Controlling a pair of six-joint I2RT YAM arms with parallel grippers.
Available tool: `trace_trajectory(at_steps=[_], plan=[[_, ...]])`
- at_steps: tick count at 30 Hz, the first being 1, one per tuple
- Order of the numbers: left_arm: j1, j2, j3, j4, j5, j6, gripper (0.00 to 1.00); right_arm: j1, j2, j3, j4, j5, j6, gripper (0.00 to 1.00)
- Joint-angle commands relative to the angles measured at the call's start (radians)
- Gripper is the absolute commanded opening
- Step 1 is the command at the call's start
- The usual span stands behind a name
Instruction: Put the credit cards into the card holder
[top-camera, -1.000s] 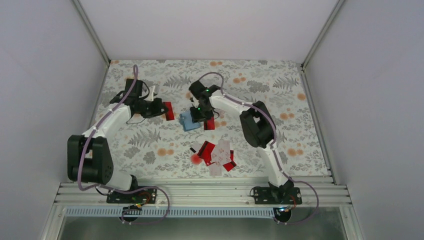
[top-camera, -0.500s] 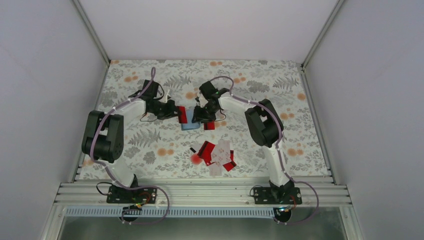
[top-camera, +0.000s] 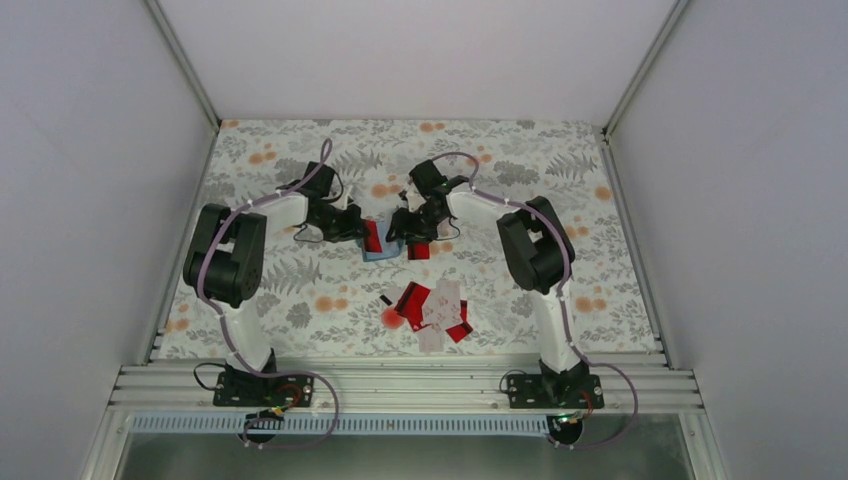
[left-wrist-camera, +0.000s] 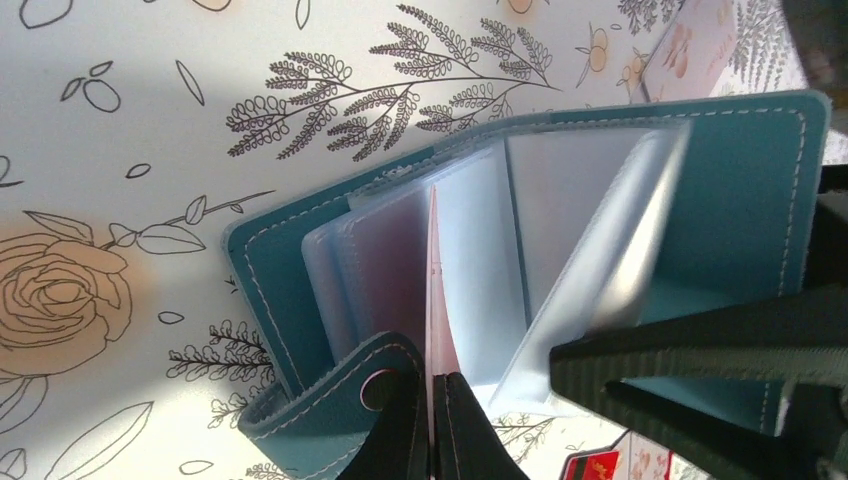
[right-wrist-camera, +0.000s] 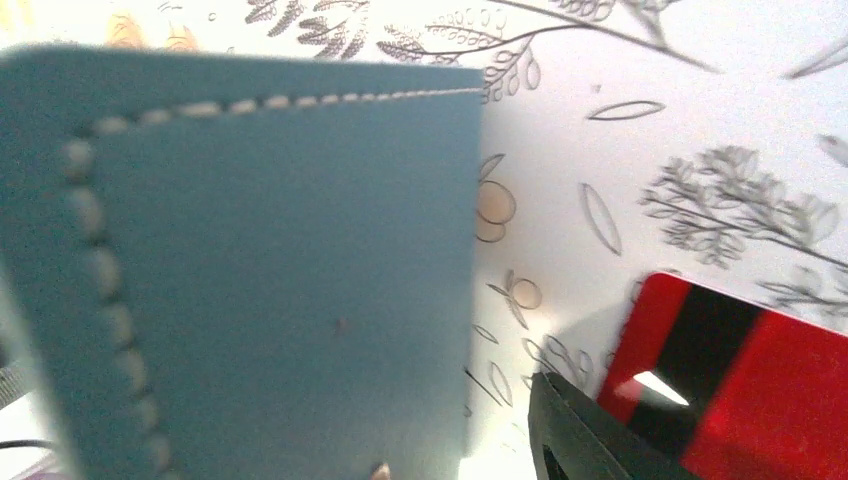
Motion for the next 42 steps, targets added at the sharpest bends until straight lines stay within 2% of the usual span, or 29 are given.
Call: trace_trajectory(at_steps=[1, 9, 17, 36, 42], plan=[[-0.008, 0.017, 0.013, -0.042, -0.113, 0.048, 0.02, -0.023, -0.048, 0.012, -0.084, 0.123, -0.029, 0.53], [-0.020, 0.011, 0.018, -0.054, -0.144, 0.066, 0.02, -0.022, -0.053, 0.052, -0.209, 0.348, -0.087, 0.54], [-0.058, 0.000, 0.097, -0.105, -0.176, 0.064, 0.02, -0.023, -0.086, 0.048, -0.237, 0.421, -0.098, 0.54], [-0.165, 0.090, 0.324, -0.172, -0.128, -0.004, 0.02, -0.023, -0.122, 0.012, -0.202, 0.398, -0.110, 0.53], [-0.192, 0.130, 0.382, -0.191, -0.119, -0.014, 0.02, -0.031, -0.161, 0.016, -0.205, 0.397, -0.121, 0.56]])
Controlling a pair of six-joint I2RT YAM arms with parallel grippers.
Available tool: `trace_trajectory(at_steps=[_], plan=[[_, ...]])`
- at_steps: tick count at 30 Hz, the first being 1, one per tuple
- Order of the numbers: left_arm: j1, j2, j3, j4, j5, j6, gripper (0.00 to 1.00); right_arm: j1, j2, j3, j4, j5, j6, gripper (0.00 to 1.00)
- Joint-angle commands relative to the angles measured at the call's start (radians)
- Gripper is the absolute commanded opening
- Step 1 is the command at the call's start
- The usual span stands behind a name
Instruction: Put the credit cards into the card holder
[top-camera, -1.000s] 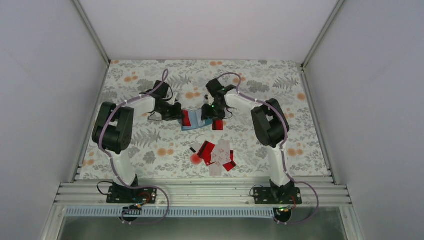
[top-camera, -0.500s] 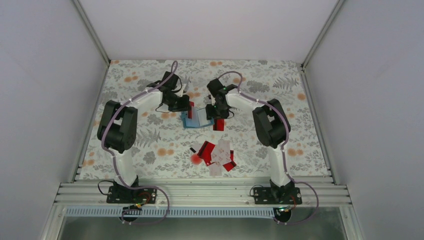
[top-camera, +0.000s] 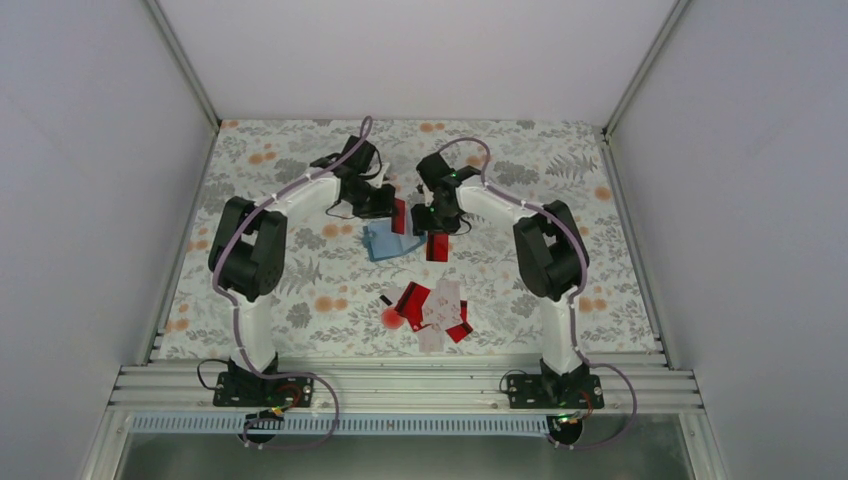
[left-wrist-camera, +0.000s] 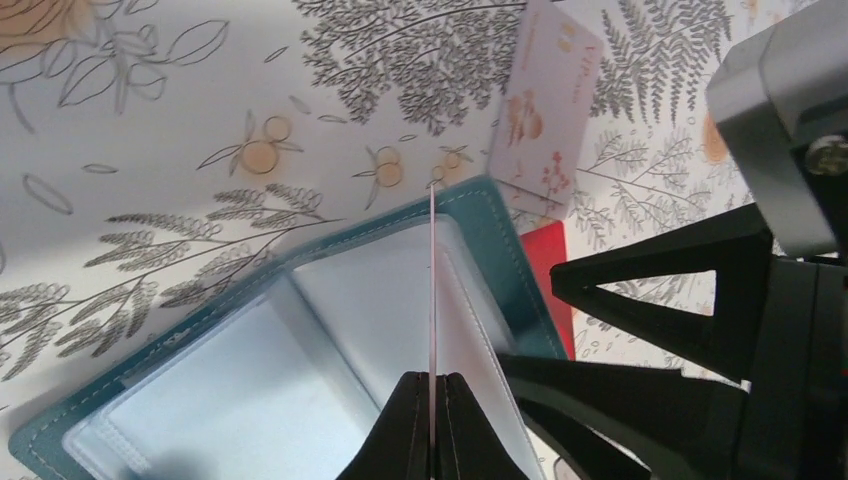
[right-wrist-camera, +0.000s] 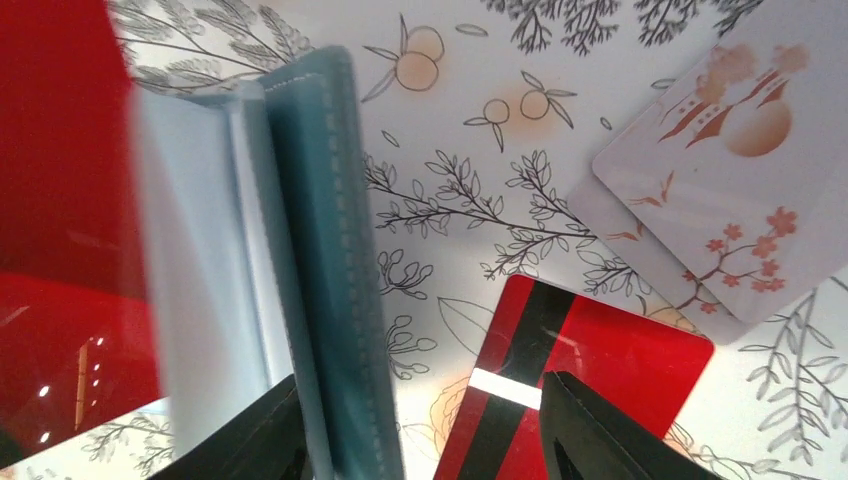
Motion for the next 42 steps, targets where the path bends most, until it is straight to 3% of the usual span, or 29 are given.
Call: trace_trajectory(at_steps=[1, 12, 16, 21, 33, 42], plan=[[-0.023, 0.041, 0.046, -0.027, 0.021, -0.017, 0.02, -0.017, -0.067, 0.006, -0.007, 0.009, -0.021, 0.57], [-0.048, 0.165, 0.133, -0.033, 0.027, 0.000, 0.02, -0.072, -0.183, -0.030, -0.009, -0.041, -0.067, 0.60], [-0.054, 0.194, 0.171, -0.043, 0.028, 0.004, 0.03, -0.071, -0.187, -0.054, 0.056, -0.198, -0.097, 0.55], [-0.056, 0.197, 0.185, -0.059, 0.013, 0.016, 0.02, -0.072, -0.102, -0.021, 0.080, -0.242, -0.088, 0.44], [-0.055, 0.190, 0.216, -0.107, -0.003, 0.031, 0.02, -0.122, 0.037, 0.010, 0.101, -0.193, -0.118, 0.31], [-0.054, 0.122, 0.165, -0.149, -0.070, 0.034, 0.02, -0.131, 0.075, -0.087, 0.131, -0.168, -0.152, 0.25]])
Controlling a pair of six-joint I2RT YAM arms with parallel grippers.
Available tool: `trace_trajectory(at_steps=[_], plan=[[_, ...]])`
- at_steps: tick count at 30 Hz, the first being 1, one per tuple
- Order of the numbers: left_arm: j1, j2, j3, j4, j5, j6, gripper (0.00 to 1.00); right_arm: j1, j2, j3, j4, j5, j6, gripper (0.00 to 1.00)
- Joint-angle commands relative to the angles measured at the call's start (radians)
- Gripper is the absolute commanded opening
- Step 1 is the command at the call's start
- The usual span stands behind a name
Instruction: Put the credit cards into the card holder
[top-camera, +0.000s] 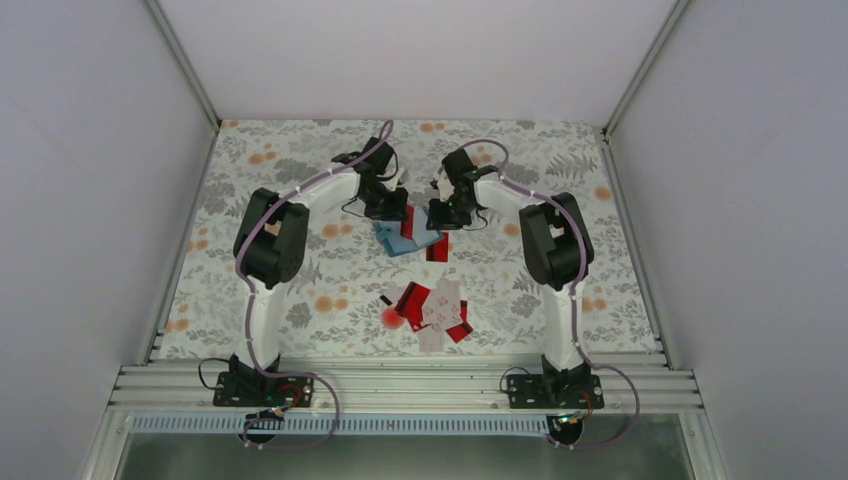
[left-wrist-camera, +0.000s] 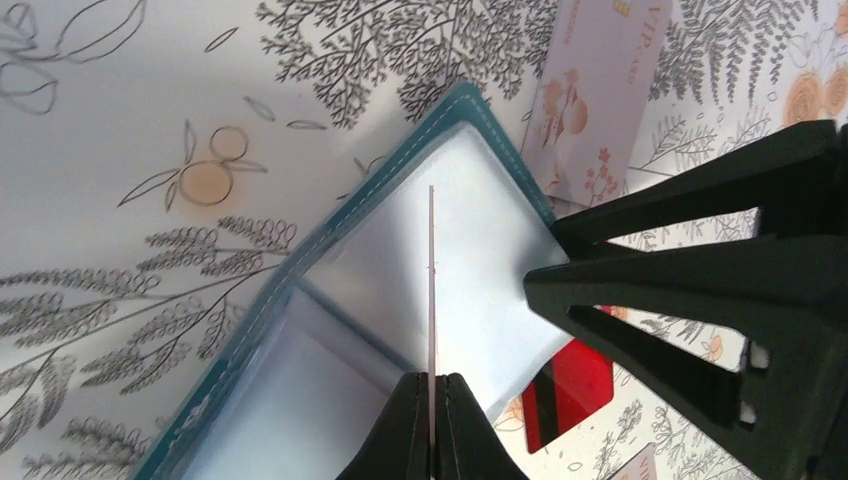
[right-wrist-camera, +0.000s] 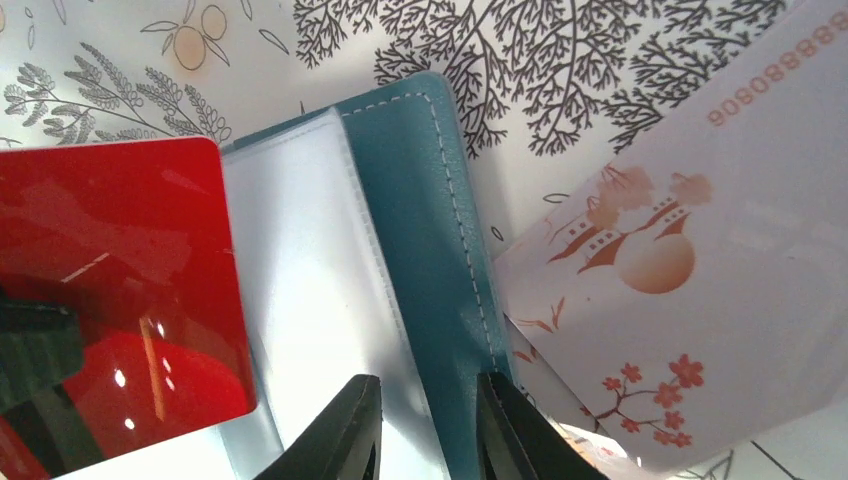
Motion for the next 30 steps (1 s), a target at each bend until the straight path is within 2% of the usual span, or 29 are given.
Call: trace_trajectory(at_steps=[1, 12, 14, 21, 30], plan=[[0.000, -0.052, -0.031, -0.047, -0.061, 0.005, 0.02, -0.002, 0.029, -0.065, 0.026, 0.021, -0.025, 0.25], [0.033, -0.098, -0.118, -0.065, -0.134, 0.015, 0.02, 0.061, -0.020, -0.183, 0.056, -0.019, 0.021, 0.24], [0.047, -0.110, -0.137, -0.065, -0.133, 0.008, 0.02, 0.076, -0.028, -0.202, 0.059, -0.028, 0.044, 0.21], [0.104, -0.154, -0.188, -0.045, -0.008, -0.055, 0.02, 0.123, -0.029, -0.232, 0.051, -0.059, 0.075, 0.12], [0.115, -0.168, -0.212, -0.017, 0.104, -0.090, 0.02, 0.133, 0.011, -0.223, 0.055, -0.088, 0.061, 0.11]])
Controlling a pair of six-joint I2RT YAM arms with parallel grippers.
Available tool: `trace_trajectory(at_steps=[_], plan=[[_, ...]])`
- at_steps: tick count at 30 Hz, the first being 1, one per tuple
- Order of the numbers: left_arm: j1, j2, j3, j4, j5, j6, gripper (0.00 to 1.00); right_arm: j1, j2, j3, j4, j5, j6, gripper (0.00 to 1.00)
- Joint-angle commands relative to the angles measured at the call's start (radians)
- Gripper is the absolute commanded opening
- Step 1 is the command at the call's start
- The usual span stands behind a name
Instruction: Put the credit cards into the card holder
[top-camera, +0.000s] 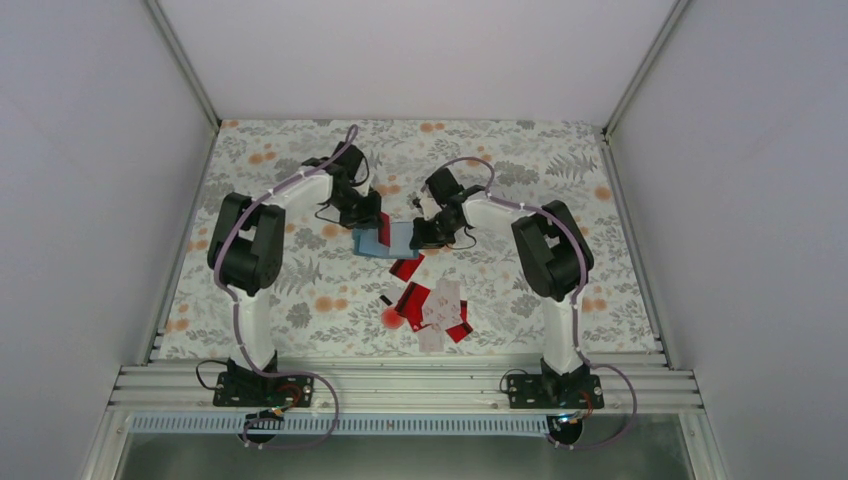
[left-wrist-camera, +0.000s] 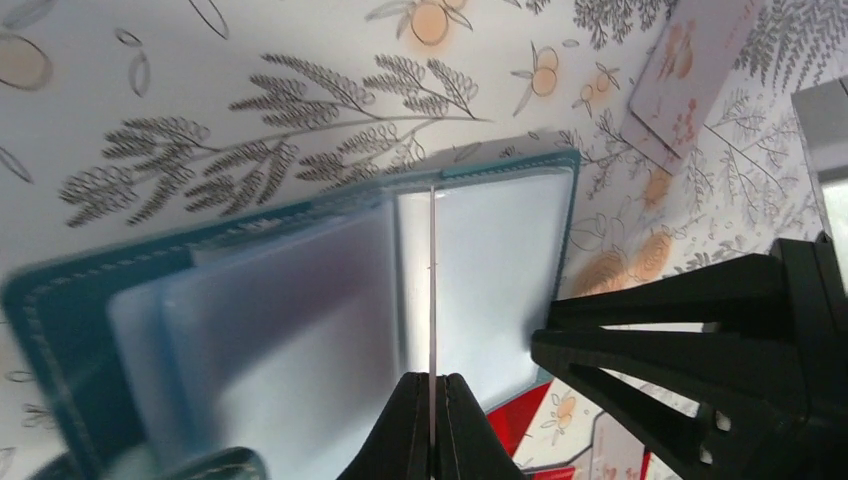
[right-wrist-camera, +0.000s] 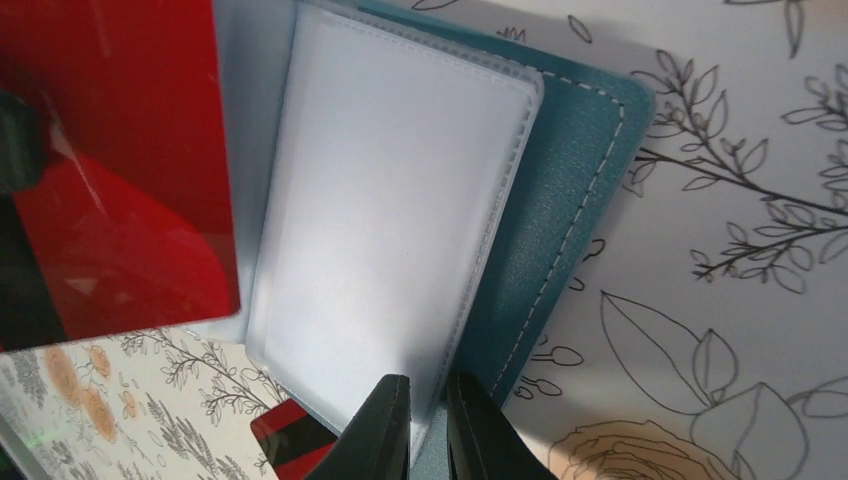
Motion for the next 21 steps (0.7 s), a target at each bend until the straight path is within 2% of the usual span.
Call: trace_trajectory(at_steps=[1, 5, 21], plan=[[0.004, -0.032, -0.040, 0.025, 0.081, -0.025, 0.02, 0.022, 0.084, -0.043, -0.085, 0.005, 0.004, 0.11], [0.024, -0.034, -0.068, 0.048, 0.102, -0.015, 0.02, 0.021, 0.084, -0.050, -0.075, 0.003, 0.006, 0.11], [0.065, -0.084, -0.231, 0.343, 0.174, -0.056, 0.02, 0.022, 0.103, -0.076, -0.051, 0.002, 0.013, 0.10]])
